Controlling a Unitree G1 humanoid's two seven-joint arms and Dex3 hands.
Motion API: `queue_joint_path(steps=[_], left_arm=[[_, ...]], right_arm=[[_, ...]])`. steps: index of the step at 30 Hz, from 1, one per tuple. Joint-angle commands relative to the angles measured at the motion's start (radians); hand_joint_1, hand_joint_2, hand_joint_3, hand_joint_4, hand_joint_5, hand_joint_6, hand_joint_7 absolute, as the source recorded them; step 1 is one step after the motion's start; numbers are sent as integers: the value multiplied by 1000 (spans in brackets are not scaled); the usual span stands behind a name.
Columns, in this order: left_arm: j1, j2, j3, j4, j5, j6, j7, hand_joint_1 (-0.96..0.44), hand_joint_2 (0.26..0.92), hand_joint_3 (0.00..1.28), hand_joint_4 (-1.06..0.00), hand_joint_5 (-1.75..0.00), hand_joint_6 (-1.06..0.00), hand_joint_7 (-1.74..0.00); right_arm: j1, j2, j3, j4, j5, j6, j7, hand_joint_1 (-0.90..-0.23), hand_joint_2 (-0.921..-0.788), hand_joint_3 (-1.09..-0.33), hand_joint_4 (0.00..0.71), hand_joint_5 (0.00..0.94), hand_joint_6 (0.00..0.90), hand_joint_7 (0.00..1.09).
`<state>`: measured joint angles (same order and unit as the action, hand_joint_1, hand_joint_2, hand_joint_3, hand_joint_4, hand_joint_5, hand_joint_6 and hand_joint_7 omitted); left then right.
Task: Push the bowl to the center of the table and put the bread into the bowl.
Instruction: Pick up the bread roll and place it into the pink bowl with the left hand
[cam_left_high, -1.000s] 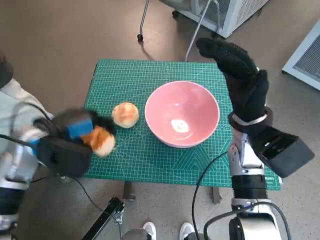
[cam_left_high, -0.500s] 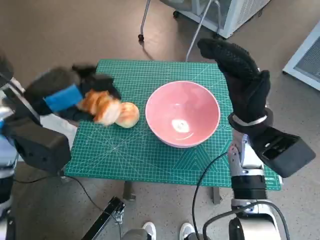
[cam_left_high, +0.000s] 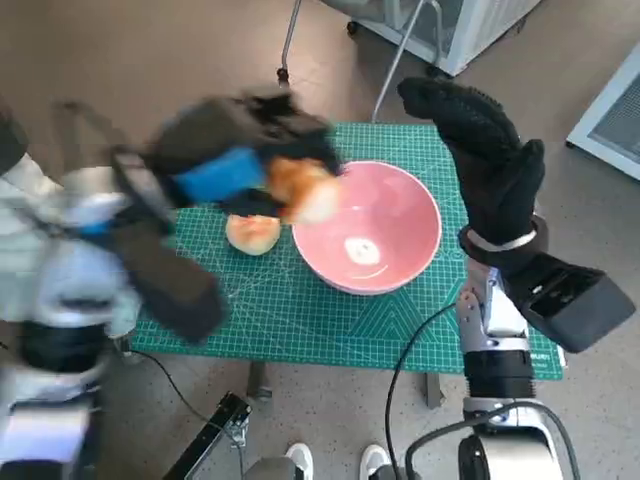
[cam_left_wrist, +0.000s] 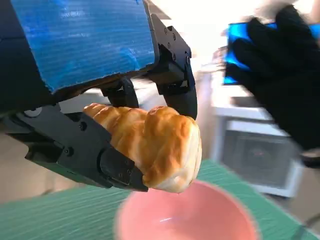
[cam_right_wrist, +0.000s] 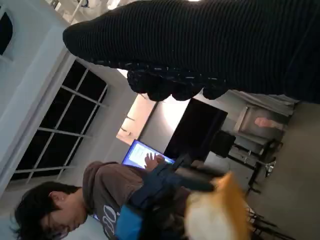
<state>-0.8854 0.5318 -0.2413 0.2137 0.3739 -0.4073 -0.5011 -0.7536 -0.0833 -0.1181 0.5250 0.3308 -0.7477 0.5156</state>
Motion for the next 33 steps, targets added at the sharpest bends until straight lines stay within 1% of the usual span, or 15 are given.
queue_joint_path(steps=[1, 7, 9, 11, 12, 13, 14, 15, 16, 17, 18, 20, 23, 29, 33], left_arm=[[-58, -66, -58, 167, 87, -86, 110, 0, 921, 148, -535, -1232, -600, -1290], [-95, -129, -116, 351, 180, -165, 241, 0, 921, 168, -512, -1244, -581, -1320], [-100, -144, -129, 402, 195, -172, 265, 0, 921, 174, -496, -1264, -581, -1317], [-100, -159, -136, 446, 196, -164, 265, 0, 921, 223, -436, -1335, -529, -1358], [-100, -164, -138, 461, 194, -159, 261, -68, 921, 253, -383, -1242, -491, -1402], [-96, -168, -144, 465, 192, -130, 231, -165, 921, 301, -335, -1049, -430, -1471], [-94, -170, -149, 468, 190, -109, 210, -139, 876, 271, -219, -734, -275, -1167], [-91, -168, -156, 455, 189, -73, 172, -121, 863, 223, -161, -496, -179, -954], [-89, -166, -160, 445, 188, -48, 146, -123, 851, 197, -129, -397, -143, -842], [-88, -161, -163, 426, 182, -24, 111, -127, 836, 158, -82, -254, -91, -676], [-86, -157, -165, 410, 178, -6, 85, -150, 820, 128, -52, -162, -58, -547], [-83, -149, -157, 374, 150, 22, 27, -189, 807, 99, -26, -82, -29, -430], [-74, -142, -133, 329, 107, 56, -34, -242, 805, 70, -8, -26, -9, -371], [-42, -103, -90, 258, 57, 52, -54, -307, 824, 32, -9, -6, -3, -448], [-17, -62, -52, 189, 20, 79, -82, -312, 833, 21, -34, -14, -24, -497]], right_arm=[[21, -2, -7, 20, 6, -1, 12, -686, -921, -770, 337, 39, 13, 950], [34, -4, -8, 0, 6, -1, 8, -688, -921, -767, 331, 37, 8, 938], [39, -5, -8, -7, 6, -2, 7, -688, -921, -766, 331, 37, 8, 935], [44, -6, -10, -12, 6, -4, 7, -689, -921, -764, 330, 37, 8, 930], [47, -6, -10, -15, 7, -5, 7, -689, -921, -763, 329, 37, 8, 929], [47, -7, -12, -14, 10, -6, 8, -690, -921, -762, 329, 37, 9, 927], [48, -7, -13, -15, 12, -6, 9, -692, -921, -761, 329, 37, 10, 925], [49, -7, -14, -16, 13, -6, 9, -693, -921, -760, 329, 37, 11, 922], [50, -7, -14, -17, 14, -6, 10, -693, -921, -760, 329, 37, 11, 922], [50, -7, -15, -18, 14, -6, 9, -693, -921, -759, 329, 37, 12, 920], [51, -7, -15, -20, 14, -7, 9, -694, -921, -759, 329, 37, 13, 918], [52, -8, -16, -21, 14, -9, 8, -695, -921, -758, 328, 37, 14, 917], [52, -8, -18, -17, 12, -13, 7, -698, -921, -756, 328, 37, 17, 915], [52, -6, -20, -10, 5, -20, 1, -704, -921, -754, 325, 36, 21, 911], [53, -4, -19, -7, -1, -25, -3, -703, -921, -754, 322, 35, 22, 910]])
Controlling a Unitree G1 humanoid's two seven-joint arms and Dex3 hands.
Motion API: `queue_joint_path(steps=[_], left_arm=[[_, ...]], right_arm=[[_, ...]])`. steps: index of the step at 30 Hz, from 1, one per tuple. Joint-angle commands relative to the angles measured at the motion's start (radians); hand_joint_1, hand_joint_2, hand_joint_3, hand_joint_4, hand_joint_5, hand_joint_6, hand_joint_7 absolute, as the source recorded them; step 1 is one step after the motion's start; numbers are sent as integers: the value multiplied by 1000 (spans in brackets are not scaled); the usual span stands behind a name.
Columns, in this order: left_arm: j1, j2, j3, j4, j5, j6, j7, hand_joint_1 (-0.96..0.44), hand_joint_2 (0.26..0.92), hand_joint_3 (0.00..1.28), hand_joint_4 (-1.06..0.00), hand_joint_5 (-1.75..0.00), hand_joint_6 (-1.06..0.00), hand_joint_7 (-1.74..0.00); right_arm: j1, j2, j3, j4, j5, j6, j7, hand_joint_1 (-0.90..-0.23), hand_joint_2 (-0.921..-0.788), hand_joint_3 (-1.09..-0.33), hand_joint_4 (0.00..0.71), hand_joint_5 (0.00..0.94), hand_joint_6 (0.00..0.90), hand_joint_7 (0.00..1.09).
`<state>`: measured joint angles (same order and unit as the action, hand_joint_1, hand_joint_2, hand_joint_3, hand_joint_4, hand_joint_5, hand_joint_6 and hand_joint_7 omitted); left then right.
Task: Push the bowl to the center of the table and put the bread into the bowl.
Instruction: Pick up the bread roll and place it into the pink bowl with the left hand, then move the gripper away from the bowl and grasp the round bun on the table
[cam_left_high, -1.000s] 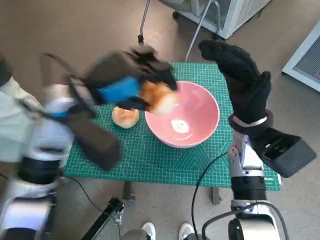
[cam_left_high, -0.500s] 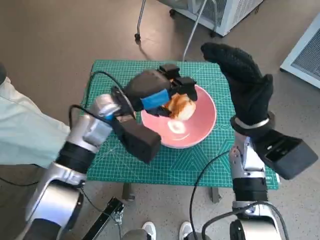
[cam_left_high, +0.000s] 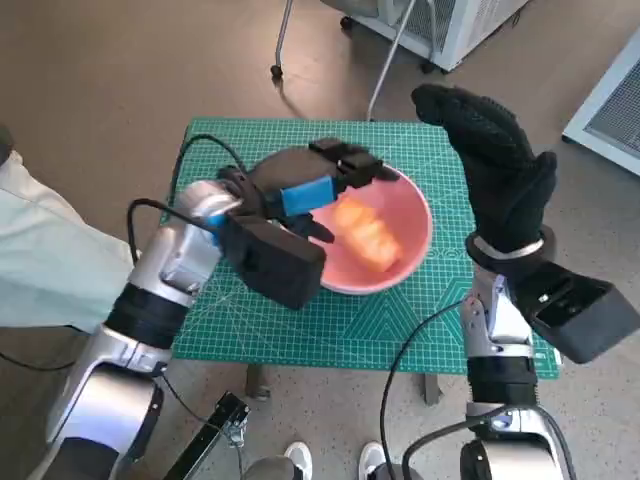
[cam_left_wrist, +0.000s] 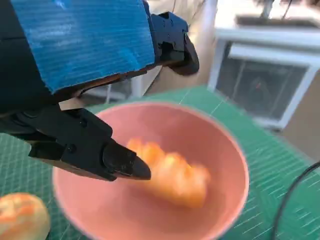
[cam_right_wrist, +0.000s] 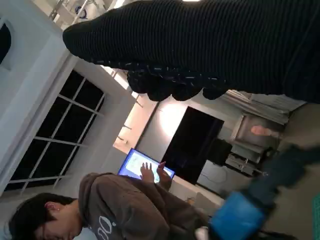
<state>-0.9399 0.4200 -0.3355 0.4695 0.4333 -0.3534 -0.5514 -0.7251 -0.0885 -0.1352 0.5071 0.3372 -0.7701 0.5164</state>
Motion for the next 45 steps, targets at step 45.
queue_joint_path(steps=[45], left_arm=[[154, 253, 81, 45, 37, 153, -41, -140, 816, 0, -140, 0, -307, -71]], right_arm=[[20, 8, 10, -2, 11, 33, 10, -694, -921, -774, 308, 30, 9, 921]])
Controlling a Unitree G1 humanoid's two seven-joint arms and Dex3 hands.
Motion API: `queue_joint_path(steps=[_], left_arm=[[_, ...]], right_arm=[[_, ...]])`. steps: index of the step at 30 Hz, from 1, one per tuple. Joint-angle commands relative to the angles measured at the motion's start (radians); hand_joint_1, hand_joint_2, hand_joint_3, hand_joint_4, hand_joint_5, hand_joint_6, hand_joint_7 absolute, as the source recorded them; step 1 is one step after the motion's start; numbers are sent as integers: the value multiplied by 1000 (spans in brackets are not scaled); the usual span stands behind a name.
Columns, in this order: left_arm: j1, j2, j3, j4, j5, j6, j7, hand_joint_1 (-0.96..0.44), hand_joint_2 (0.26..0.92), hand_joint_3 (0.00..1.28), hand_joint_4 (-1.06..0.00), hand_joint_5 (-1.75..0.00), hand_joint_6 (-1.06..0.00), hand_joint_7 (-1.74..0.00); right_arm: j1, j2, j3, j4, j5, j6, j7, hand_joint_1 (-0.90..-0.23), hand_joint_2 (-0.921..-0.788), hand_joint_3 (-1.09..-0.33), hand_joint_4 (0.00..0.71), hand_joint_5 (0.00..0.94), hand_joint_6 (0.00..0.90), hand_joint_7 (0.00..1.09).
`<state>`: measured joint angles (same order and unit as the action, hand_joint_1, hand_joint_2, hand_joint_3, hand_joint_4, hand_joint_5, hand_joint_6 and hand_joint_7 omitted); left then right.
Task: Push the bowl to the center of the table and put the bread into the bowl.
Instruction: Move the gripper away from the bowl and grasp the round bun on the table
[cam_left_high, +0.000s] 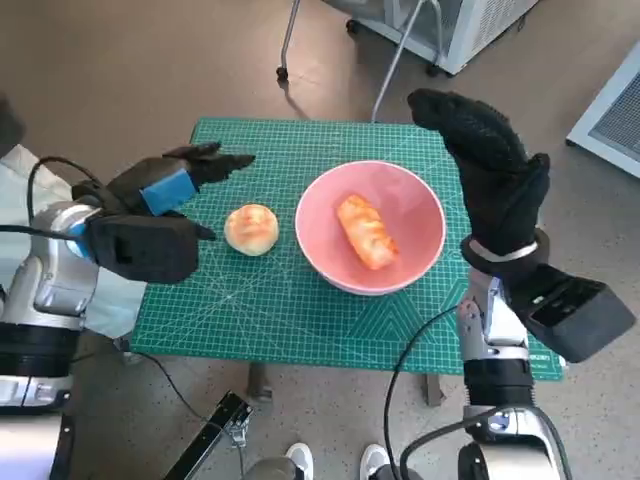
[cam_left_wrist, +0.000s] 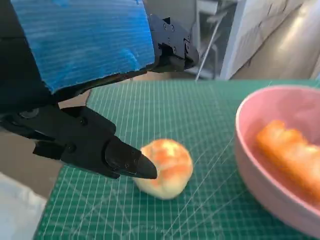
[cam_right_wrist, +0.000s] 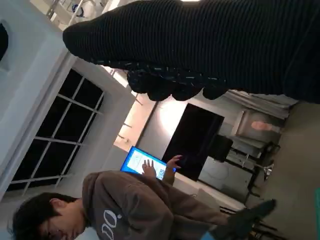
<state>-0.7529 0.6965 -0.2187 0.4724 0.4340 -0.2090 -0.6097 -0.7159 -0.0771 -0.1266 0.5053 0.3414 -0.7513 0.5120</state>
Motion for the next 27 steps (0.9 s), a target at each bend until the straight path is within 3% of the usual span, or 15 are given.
queue_joint_path(steps=[1, 18, 27], left_arm=[[-41, -31, -48, 61, 46, 8, 23, -139, 816, 0, -140, 0, -307, -69], [-206, -197, -210, 443, 182, -21, 145, -124, 806, 5, -149, -4, -318, -54], [-253, -258, -255, 584, 213, -27, 218, -95, 819, 11, -205, -23, -394, -85]], right_arm=[[11, -4, 1, 0, 7, 14, 16, -694, -921, -774, 308, 30, 8, 922], [20, -15, 0, -16, 5, 10, 24, -695, -921, -774, 307, 31, 4, 930], [25, -21, -2, -16, 8, 3, 29, -700, -921, -768, 309, 32, 6, 929]])
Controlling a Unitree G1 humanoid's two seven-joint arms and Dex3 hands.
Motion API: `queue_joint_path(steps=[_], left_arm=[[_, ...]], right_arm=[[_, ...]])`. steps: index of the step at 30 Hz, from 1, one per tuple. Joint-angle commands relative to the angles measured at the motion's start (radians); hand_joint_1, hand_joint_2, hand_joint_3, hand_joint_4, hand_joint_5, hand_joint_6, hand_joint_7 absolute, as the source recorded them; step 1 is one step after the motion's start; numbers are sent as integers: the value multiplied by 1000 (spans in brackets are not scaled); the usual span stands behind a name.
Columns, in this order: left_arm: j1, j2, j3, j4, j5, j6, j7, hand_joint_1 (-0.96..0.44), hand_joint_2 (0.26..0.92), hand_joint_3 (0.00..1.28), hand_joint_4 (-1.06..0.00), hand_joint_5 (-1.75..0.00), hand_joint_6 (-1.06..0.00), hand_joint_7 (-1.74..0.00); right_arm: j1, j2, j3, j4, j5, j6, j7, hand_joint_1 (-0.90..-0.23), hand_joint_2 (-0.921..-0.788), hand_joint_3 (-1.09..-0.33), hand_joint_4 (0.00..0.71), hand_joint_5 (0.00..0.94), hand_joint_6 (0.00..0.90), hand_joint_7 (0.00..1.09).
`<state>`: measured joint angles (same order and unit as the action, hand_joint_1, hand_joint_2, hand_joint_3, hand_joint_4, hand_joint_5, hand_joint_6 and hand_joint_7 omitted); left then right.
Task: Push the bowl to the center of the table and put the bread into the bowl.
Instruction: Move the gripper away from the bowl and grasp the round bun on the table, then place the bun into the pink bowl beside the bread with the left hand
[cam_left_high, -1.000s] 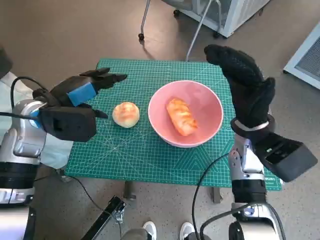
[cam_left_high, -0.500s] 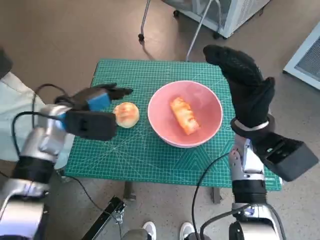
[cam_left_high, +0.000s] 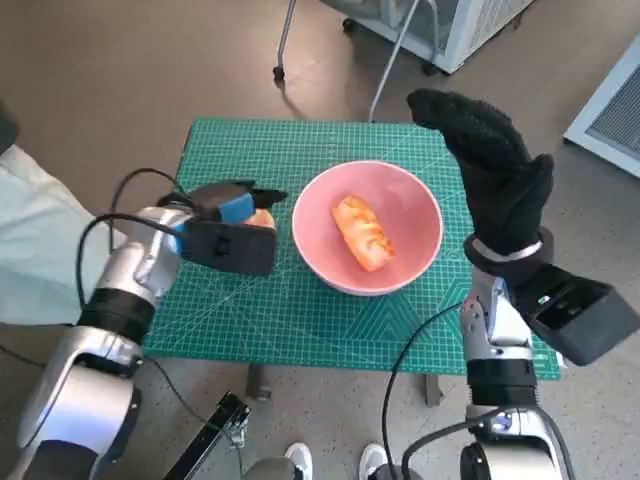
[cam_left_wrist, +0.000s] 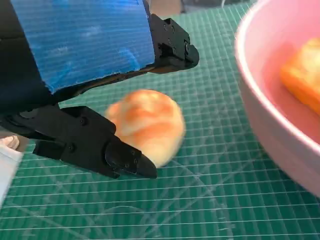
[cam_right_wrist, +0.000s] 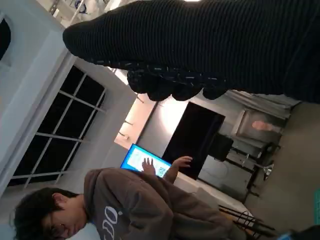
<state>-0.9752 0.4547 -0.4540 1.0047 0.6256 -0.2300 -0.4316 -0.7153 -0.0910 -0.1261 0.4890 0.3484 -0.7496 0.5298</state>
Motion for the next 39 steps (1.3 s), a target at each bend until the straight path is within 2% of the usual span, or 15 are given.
queue_joint_path(steps=[1, 5, 7, 8, 9, 10, 11, 13, 14, 16, 19, 26, 39], left_arm=[[-32, -19, -25, 62, 27, -8, 54, -93, 829, 15, -220, -28, -414, -94], [-36, -27, -49, 99, 52, -14, 112, -91, 871, 28, -314, -52, -507, -148], [-38, -28, -62, 119, 69, -17, 145, -85, 891, 30, -468, -119, -566, -199], [-39, -28, -68, 127, 75, -19, 157, 73, 902, 85, -499, -566, -596, -285], [-40, -26, -74, 135, 81, -20, 169, 128, 906, 110, -503, -732, -591, -344], [-41, -25, -79, 141, 85, -21, 178, 82, 911, 136, -533, -979, -560, -632], [-43, -23, -82, 150, 89, -21, 188, 52, 915, 157, -545, -1144, -534, -823], [-46, -17, -83, 167, 92, -25, 202, 26, 918, 161, -572, -1248, -521, -1002], [-47, -13, -83, 174, 92, -28, 207, 16, 919, 156, -580, -1248, -528, -1099], [-51, -3, -80, 184, 87, -36, 215, 8, 920, 150, -583, -1240, -542, -1189], [-60, 15, -64, 192, 70, -40, 208, 2, 920, 144, -577, -1223, -565, -1260], [-78, 47, -23, 194, 32, -42, 186, 0, 921, 128, -577, -1178, -607, -1290], [-109, 113, 81, 85, -63, -73, 151, 0, 920, 122, -597, -1189, -598, -1270]], right_arm=[[25, -7, -2, -1, 0, 1, 11, -701, -921, -767, 309, 32, 6, 929], [26, -7, -2, -4, -2, -1, 9, -701, -921, -767, 309, 32, 8, 927], [28, -7, -2, -7, -3, -1, 7, -701, -921, -767, 309, 32, 8, 927], [28, -7, -1, -9, -3, -1, 7, -701, -921, -767, 309, 33, 8, 926], [29, -7, -1, -10, -4, -1, 6, -701, -921, -767, 309, 33, 8, 926], [30, -7, -1, -10, -4, -1, 6, -701, -921, -767, 309, 33, 8, 926], [30, -7, 0, -11, -6, -2, 5, -701, -921, -767, 309, 33, 8, 926], [31, -7, 0, -11, -8, -4, 3, -701, -921, -766, 309, 33, 9, 926], [32, -7, 0, -11, -9, -5, 3, -701, -921, -766, 309, 33, 9, 925], [32, -6, 1, -11, -9, -5, 3, -701, -921, -767, 309, 33, 9, 925], [32, -5, 2, -9, -12, -8, 1, -701, -921, -767, 309, 33, 9, 925], [31, -3, 6, -9, -14, -8, 0, -698, -921, -771, 310, 34, 9, 927], [23, -6, 8, 0, -4, 1, 7, -691, -921, -777, 309, 35, 6, 930]])
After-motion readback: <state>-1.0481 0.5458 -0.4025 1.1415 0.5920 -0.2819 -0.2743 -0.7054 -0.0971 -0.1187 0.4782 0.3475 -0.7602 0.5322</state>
